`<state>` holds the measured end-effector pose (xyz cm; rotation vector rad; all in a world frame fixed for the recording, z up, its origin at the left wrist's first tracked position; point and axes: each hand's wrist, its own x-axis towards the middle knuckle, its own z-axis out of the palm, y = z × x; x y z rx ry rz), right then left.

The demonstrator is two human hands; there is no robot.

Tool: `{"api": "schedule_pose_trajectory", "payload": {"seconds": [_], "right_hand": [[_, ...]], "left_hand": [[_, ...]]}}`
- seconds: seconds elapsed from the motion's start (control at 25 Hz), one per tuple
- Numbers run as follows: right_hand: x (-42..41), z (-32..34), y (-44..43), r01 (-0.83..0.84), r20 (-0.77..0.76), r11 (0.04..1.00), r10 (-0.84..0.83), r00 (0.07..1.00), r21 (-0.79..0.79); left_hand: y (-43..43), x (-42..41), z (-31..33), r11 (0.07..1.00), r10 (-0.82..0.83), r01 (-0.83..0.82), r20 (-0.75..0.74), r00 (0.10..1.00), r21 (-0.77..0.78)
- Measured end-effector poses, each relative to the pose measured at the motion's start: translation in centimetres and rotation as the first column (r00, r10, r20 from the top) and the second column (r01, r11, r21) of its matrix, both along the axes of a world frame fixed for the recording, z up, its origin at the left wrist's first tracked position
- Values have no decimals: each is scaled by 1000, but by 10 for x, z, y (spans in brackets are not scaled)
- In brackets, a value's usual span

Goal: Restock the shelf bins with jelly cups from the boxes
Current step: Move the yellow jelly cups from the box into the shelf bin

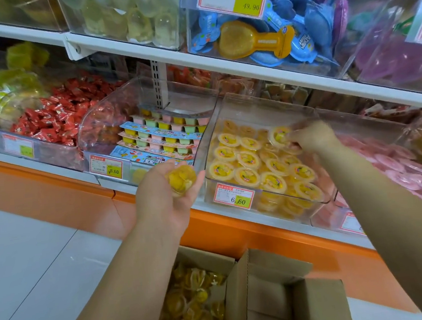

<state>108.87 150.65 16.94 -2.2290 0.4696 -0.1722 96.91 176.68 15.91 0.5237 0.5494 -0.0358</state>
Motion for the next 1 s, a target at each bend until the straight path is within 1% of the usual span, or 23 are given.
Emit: {"api": "schedule_pose_trajectory", "payload": {"seconds": [0.04,0.08,0.12,0.2,0.24,0.32,0.4,0.44,0.48,0.52,0.56,0.6,0.64,0.68,0.72,0.76,0.8,0.84,0.88,0.92,0.96,1.0], "right_hand": [[11,-8,-7,8,-98,1000,-11,995,-31],[20,-17,-10,21,-164,1000,-23,986,-11],[27,-24,-9,27,-195,999,-21,981,27],[36,-36,-9,28,-214,999,-18,977,43],[36,-38,-7,6,-221,1000,0,975,29],[31,-36,-8,-32,-213,998,42,976,49],[25,-31,-8,-38,-203,990,65,977,134],[21,-29,-8,-48,-168,995,63,984,91],[18,-25,-8,-60,-105,996,53,993,-71],[11,-20,-4,-60,-32,969,54,998,-241],[0,-12,3,-63,45,945,81,996,-322],[-13,-3,12,-123,67,954,147,987,-274],[-31,8,24,-253,25,963,256,966,-90],[-50,19,40,-394,-63,905,408,911,162],[-67,27,56,-467,-138,806,542,829,363],[-81,31,68,-497,-184,733,629,755,465],[-88,31,75,-518,-198,698,670,715,495],[-90,29,78,-531,-186,682,685,704,503],[-87,28,76,-530,-169,694,670,723,487],[-81,30,70,-512,-133,720,631,765,469],[-72,33,59,-493,-87,778,564,821,388],[-58,38,44,-455,-51,863,476,878,220]], "left_hand": [[-1,-1,-2,999,-37,38,18,999,-7],[-2,-2,-3,997,-74,75,39,996,-12],[-3,-4,-5,994,-105,106,55,993,-17],[-6,-5,-5,985,-172,172,69,983,3],[-8,-7,-4,977,-212,210,67,975,35],[-12,-9,-4,957,-277,270,50,960,107],[-13,-11,-3,945,-316,308,62,947,105],[-12,-12,-1,945,-324,319,80,943,73],[-12,-12,0,944,-328,325,94,940,48],[-12,-11,1,942,-335,331,101,937,49],[-14,-10,1,938,-345,339,106,932,75],[-16,-10,1,933,-356,343,120,927,112],[-19,-10,0,926,-365,343,143,920,157],[-23,-10,-1,915,-378,339,169,910,219],[-27,-11,-3,895,-398,333,195,896,296],[-31,-12,-4,867,-422,322,217,881,380],[-35,-12,-4,836,-445,310,230,866,452],[-38,-13,-5,813,-462,299,241,853,500],[-39,-13,-4,804,-473,295,252,844,517],[-38,-13,-3,810,-470,295,260,843,507],[-35,-12,-2,820,-457,292,255,852,493],[-31,-10,-2,825,-436,287,226,871,486]]}}
